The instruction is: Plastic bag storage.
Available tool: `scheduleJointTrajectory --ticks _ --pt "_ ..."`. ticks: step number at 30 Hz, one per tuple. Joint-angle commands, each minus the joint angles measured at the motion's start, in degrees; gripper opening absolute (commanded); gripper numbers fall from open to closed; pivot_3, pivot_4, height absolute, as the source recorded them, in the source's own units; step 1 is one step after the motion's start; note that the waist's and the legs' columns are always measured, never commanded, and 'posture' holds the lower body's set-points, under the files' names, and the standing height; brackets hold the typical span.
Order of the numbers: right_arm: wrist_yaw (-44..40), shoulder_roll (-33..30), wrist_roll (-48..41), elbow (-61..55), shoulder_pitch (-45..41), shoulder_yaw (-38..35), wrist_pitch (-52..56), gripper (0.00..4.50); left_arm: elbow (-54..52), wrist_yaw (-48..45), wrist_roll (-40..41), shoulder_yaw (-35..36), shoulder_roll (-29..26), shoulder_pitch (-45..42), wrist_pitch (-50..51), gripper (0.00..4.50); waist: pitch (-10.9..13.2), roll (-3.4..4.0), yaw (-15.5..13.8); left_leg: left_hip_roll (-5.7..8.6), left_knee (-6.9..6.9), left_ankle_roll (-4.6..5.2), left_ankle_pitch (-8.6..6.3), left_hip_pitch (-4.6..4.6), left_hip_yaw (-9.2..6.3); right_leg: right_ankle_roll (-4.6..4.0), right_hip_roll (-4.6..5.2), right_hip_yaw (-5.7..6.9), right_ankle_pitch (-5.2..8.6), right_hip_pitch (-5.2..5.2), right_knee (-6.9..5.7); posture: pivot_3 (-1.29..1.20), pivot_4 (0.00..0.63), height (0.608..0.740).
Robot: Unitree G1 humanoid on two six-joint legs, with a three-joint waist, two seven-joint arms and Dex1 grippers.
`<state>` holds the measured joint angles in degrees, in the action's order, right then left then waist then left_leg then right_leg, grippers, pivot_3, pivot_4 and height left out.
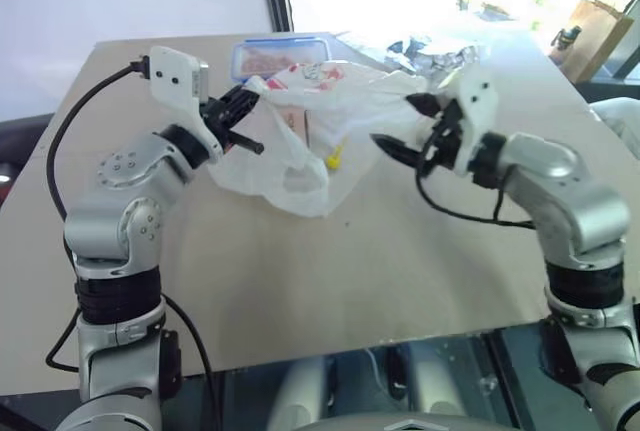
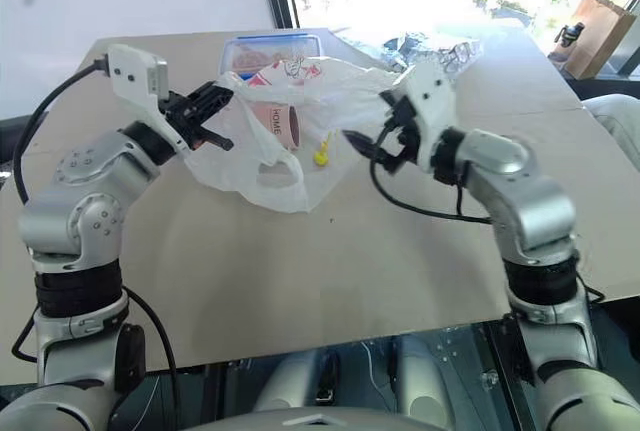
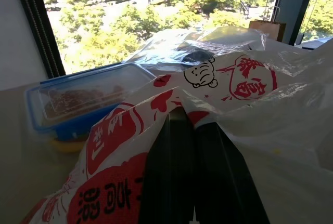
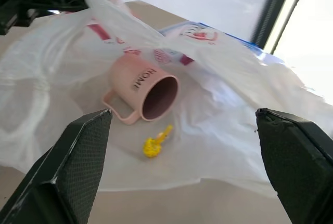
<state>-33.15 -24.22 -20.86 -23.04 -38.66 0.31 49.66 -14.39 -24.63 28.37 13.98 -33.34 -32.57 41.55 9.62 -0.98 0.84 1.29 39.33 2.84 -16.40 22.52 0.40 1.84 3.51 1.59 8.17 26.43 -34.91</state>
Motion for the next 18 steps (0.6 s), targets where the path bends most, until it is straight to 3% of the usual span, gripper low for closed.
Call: scheduleJointTrajectory --ticks 1,6,12,13,16,18 --pt "1.6 -2.1 2.6 2.9 -1.0 -0.4 -2.9 4.46 0.2 -0.9 -0.1 -0.1 -0.2 -2.3 -2.1 0.00 0.0 -0.01 -0.1 -0.01 0.03 0.01 0.01 -0.08 0.00 0.00 -0.02 -0.02 0.00 -0.09 0.00 0.00 0.150 0.740" --pt "4.6 -0.2 7.3 15.7 -5.2 2.0 -8.2 4.46 0.5 -1.0 0.0 -0.4 -0.2 -3.0 -2.2 0.00 0.0 -0.03 0.0 -0.03 0.04 0.27 -0.14 -0.67 0.09 0.01 -0.06 -0.11 0.02 -0.74 0.07 0.00 0.150 0.740" --pt "3.3 1.2 7.0 21.0 -7.5 2.1 -9.8 1.83 0.1 -0.4 1.7 1.4 -0.4 -3.5 -0.5 0.00 0.0 -0.02 -0.1 -0.12 0.02 0.09 -0.04 -0.61 0.04 -0.01 -0.13 -0.12 0.01 -0.71 0.08 0.00 0.150 0.740" --pt "3.0 1.3 6.9 21.2 -7.7 2.0 -9.9 1.58 0.1 -0.4 2.3 2.1 -0.5 -3.6 -0.1 0.00 0.0 -0.02 -0.1 -0.13 0.02 0.11 -0.06 -0.58 0.03 0.00 -0.12 -0.10 0.01 -0.70 0.11 0.00 0.150 0.740" --pt "2.6 1.5 6.4 21.9 -8.5 1.5 -10.3 0.25 -1.0 -1.2 8.3 5.6 -0.3 -4.0 3.4 1.14 0.0 -0.02 -0.1 -0.13 0.02 0.19 -0.12 -0.52 0.05 0.01 -0.10 -0.11 0.01 -0.65 0.17 0.00 0.150 0.740" --pt "2.5 1.9 6.0 22.4 -9.1 1.2 -10.6 0.00 -1.6 -2.5 15.0 8.5 -0.9 -4.0 8.6 2.02 0.0 -0.02 -0.1 -0.14 0.00 0.20 -0.13 -0.51 0.04 0.01 -0.08 -0.09 0.01 -0.65 0.21 0.00 0.150 0.740"
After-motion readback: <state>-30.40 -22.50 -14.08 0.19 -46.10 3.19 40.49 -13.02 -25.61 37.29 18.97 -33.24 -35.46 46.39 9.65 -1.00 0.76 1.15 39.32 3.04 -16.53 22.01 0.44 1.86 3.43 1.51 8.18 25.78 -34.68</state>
